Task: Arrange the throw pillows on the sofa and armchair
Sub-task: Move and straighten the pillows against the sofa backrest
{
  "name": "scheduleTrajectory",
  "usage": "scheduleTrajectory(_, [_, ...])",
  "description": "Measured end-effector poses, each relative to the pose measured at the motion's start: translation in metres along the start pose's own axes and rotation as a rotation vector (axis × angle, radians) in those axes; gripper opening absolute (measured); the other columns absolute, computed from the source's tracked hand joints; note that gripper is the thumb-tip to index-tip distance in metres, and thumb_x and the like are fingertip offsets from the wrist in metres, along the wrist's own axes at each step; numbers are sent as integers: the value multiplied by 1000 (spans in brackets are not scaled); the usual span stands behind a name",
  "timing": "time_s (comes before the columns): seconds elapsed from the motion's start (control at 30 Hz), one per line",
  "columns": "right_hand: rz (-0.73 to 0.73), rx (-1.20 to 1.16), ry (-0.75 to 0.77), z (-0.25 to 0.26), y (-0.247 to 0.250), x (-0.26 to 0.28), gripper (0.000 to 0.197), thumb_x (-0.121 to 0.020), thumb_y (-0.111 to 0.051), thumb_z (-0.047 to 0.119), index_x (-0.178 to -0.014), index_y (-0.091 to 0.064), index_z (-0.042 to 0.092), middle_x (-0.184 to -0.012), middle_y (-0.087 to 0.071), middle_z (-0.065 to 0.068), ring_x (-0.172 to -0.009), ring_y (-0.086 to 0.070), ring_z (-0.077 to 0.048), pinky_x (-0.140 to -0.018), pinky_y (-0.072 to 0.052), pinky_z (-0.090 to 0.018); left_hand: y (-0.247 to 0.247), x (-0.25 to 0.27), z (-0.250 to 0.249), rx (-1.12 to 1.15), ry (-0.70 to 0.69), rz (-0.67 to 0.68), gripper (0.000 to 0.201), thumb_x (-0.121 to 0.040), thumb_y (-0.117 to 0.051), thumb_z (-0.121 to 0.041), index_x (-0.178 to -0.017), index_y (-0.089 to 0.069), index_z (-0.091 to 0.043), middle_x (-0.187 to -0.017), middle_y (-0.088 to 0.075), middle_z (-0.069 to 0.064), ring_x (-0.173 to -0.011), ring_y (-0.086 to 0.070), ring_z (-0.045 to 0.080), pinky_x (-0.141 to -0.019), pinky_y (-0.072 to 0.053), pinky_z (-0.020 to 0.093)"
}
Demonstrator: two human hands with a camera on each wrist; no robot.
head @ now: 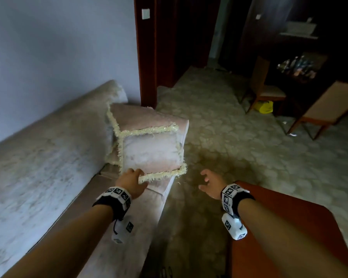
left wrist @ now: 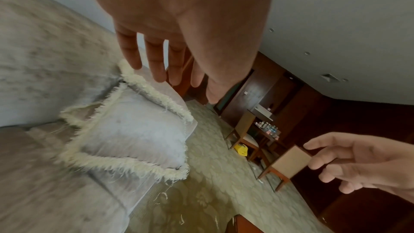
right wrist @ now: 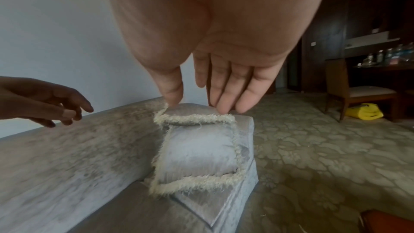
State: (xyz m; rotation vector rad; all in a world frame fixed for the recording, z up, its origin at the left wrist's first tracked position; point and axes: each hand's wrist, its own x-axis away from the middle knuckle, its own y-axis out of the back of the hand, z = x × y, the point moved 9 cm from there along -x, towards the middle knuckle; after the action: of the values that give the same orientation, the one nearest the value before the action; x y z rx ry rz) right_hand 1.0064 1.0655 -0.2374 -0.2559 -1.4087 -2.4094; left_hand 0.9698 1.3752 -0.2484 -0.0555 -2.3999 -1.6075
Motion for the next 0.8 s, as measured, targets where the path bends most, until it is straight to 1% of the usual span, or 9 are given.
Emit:
scheduleTrajectory(0.17, [-18,13,-70,-34,34,-61,56,-89,-69,32,-139,-44,23,-127,-60,-3,-109,-60,-19,-88,-48,-27,-1,-91,-40,-7,-58,42,49,-84,-55,-56,-127,-50,-32,-123,-53,4,-109,-58,26,-95,-50,43])
scheduleTrajectory(0.27, [14,35,-77,-47,44,-110,55,-90,-68,34,-138,-44,24,-126,-60,-1,-105,-60,-17,-88,-49,-27,-1,-142,-50,-11,-52,38,48,-87,-56,-52,-129,-50,-28,-124,-52,5,-111,-57,26,-95,-49,43])
scheduleTrajectory(0.37, [48,14,-62,-49,47,-174,56,-91,-67,29,-140,-43,21,-132,-57,-6,-112,-59,-21,-88,-47,-25,1,-191,-48,15,-10,13,48,-89,-59,-48,-129,-52,-23,-125,-51,7,-111,-56,28,-96,-47,40])
scheduleTrajectory(0.47, [94,8,-12,-34,54,-240,55,-93,-66,24,-142,-42,17,-133,-56,-8,-116,-58,-23,-85,-45,-23,5,-235,-40,15,51,-7,50,-88,-58,-51,-129,-51,-23,-128,-51,8,-112,-56,28,-96,-48,43])
scheduleTrajectory(0.53, [121,16,52,-21,61,-289,52,-93,-65,30,-139,-43,19,-127,-60,-6,-110,-61,-22,-87,-50,-27,11,-262,-33,20,109,-18,50,-88,-56,-53,-130,-50,-26,-129,-51,6,-113,-56,27,-94,-50,43])
scheduleTrajectory(0.6, [151,35,104,-7,67,-336,52,-92,-64,39,-137,-43,23,-123,-63,-4,-107,-62,-21,-92,-52,-36,20,-285,-26,17,165,-32,51,-87,-54,-58,-129,-51,-29,-128,-52,6,-114,-56,27,-94,-50,46])
scheduleTrajectory(0.7, [199,61,156,17,73,-391,55,-91,-63,43,-138,-41,25,-133,-58,-5,-115,-60,-24,-97,-50,-38,34,-306,-13,31,237,-37,51,-87,-54,-58,-128,-51,-28,-126,-52,7,-111,-56,28,-91,-51,46])
scheduleTrajectory(0.73, [209,52,173,27,75,-405,54,-91,-64,43,-137,-42,25,-133,-57,-6,-114,-60,-24,-95,-51,-37,41,-314,-8,30,264,-48,50,-88,-54,-57,-128,-51,-28,-126,-52,7,-110,-56,28,-90,-52,45])
scheduleTrajectory(0.8, [233,47,203,45,75,-439,52,-91,-64,42,-135,-43,25,-131,-57,-5,-109,-61,-22,-87,-51,-32,54,-333,11,32,324,-68,49,-89,-54,-56,-129,-50,-28,-125,-52,6,-110,-56,28,-90,-51,44])
